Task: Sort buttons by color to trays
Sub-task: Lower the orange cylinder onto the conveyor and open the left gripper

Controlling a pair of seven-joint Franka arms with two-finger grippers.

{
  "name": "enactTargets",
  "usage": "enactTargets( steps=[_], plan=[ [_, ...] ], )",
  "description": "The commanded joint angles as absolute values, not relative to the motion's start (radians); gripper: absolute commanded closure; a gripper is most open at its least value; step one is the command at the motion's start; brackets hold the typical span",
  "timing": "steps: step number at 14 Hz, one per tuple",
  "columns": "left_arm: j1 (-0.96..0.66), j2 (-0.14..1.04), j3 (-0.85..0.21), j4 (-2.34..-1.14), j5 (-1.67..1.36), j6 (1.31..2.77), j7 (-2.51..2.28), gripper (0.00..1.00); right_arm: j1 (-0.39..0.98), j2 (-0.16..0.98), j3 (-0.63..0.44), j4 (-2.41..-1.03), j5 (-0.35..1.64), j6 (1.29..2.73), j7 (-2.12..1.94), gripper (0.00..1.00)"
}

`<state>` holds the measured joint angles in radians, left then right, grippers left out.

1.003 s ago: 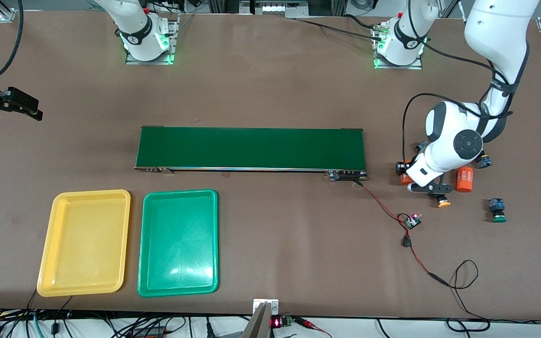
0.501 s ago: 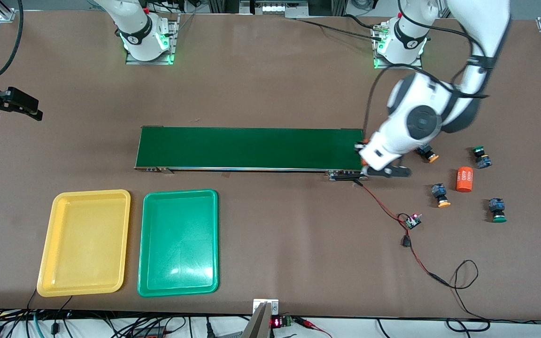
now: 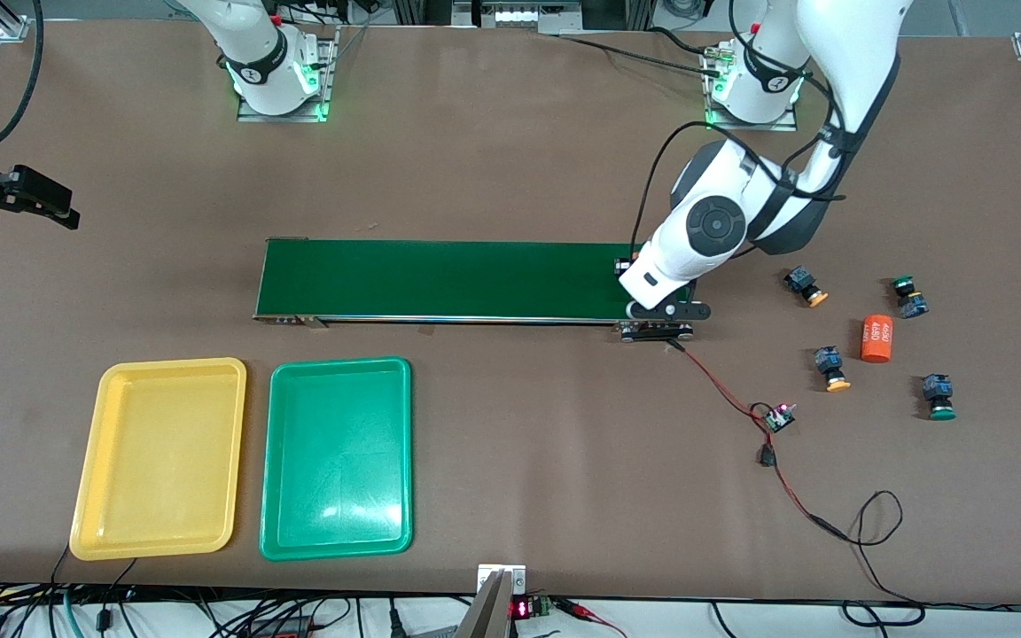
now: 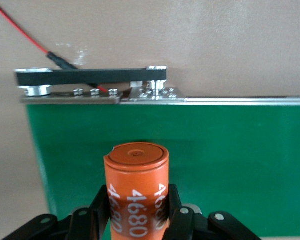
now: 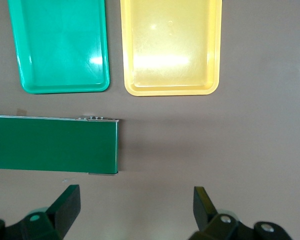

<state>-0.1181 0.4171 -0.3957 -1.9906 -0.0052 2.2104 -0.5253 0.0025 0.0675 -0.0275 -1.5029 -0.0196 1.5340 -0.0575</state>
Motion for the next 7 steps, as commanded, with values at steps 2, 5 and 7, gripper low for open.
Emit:
enactTargets(
  steps=[2, 5, 7],
  plan=[
    [-0.133, 0.417, -0.394, -1.987, 0.002, 2.221, -0.557, 0.00, 0.003, 0.057, -0.026, -1.511, -0.017, 1.554, -0.057, 0.00],
    [-0.124, 0.365, -0.397, -1.962, 0.002, 2.166, -0.558, 0.00, 0.005, 0.057, -0.026, -1.511, -0.015, 1.555, -0.057, 0.00],
    [-0.121, 0.333, -0.397, -1.857, 0.002, 2.033, -0.558, 0.00, 0.003, 0.057, -0.026, -1.511, -0.015, 1.554, -0.057, 0.00]
  ],
)
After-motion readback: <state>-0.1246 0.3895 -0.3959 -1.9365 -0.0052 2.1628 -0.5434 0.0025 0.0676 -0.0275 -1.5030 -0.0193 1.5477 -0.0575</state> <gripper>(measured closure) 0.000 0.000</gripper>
